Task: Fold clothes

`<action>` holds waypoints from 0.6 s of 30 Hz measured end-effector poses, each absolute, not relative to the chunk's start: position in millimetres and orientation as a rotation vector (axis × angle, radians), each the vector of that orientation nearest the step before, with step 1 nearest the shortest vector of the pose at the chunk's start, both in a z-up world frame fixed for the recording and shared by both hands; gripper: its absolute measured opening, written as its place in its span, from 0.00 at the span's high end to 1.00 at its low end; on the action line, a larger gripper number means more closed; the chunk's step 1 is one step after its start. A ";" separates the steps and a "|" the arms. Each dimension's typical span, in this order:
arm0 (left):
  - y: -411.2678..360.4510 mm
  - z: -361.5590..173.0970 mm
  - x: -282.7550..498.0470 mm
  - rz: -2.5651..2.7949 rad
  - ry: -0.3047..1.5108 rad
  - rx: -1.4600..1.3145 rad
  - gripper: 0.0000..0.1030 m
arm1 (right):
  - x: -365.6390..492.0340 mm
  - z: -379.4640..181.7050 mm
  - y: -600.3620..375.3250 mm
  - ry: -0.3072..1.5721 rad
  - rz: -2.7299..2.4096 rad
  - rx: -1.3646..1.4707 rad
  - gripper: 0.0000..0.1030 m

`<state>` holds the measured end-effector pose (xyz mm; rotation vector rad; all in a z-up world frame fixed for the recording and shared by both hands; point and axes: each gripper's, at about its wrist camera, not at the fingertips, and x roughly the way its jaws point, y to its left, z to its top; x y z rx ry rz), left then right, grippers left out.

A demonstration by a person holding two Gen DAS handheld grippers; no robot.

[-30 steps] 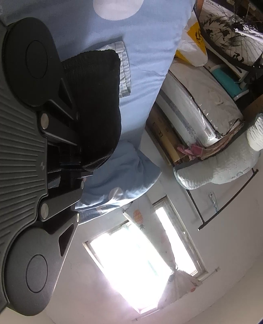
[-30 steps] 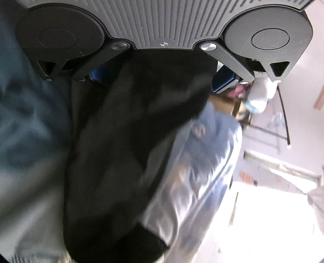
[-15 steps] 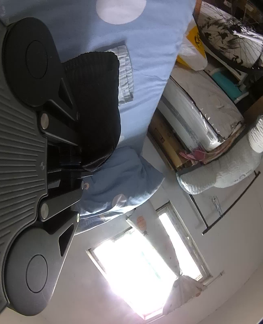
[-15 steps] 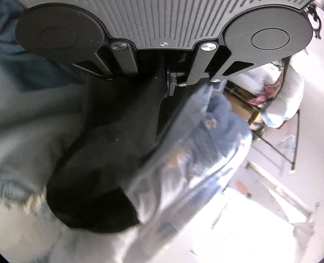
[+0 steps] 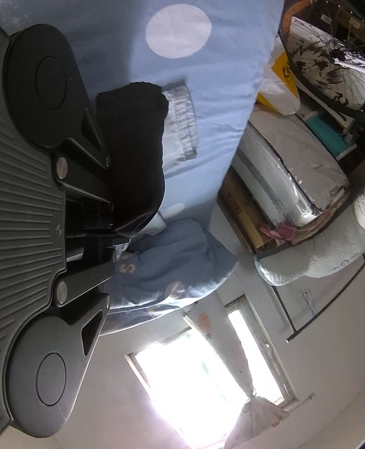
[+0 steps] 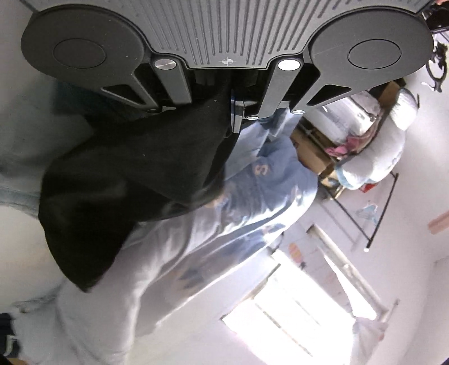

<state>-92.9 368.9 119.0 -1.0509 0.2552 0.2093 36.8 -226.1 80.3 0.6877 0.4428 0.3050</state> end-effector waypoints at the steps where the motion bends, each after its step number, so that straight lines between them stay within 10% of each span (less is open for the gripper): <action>1: 368.3 118.6 -96.1 0.205 0.265 -1.053 0.93 | 22.4 83.2 -230.6 0.444 0.297 0.686 0.93; 18: 358.2 109.6 -142.0 0.339 0.436 -0.986 0.81 | -91.0 55.5 -196.2 0.773 0.282 0.497 0.76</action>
